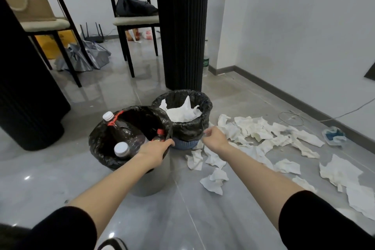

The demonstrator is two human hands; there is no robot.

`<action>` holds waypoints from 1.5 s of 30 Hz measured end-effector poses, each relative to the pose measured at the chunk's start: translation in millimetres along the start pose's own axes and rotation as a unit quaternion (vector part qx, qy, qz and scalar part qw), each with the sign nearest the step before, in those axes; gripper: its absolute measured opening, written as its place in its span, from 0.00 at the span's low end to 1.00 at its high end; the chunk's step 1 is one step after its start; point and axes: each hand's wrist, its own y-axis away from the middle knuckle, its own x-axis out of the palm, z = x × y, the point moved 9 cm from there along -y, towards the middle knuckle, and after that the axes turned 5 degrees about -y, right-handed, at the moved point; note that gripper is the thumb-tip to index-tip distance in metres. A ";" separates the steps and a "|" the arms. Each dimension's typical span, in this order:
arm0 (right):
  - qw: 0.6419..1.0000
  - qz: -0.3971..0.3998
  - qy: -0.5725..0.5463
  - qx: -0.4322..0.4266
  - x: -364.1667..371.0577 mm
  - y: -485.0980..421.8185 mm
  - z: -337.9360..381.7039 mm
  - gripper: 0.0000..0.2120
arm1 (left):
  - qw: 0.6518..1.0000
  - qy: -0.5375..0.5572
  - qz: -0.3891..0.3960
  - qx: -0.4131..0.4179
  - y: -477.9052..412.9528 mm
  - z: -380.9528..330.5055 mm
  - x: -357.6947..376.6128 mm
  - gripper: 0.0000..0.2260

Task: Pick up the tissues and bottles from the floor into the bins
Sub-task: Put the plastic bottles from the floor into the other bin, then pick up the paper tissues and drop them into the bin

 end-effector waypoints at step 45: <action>0.911 -0.055 0.373 -0.165 82.5 -111.5 30.4 0.11 | 0.993 0.047 0.028 -0.107 -96.9 83.8 100.2 0.19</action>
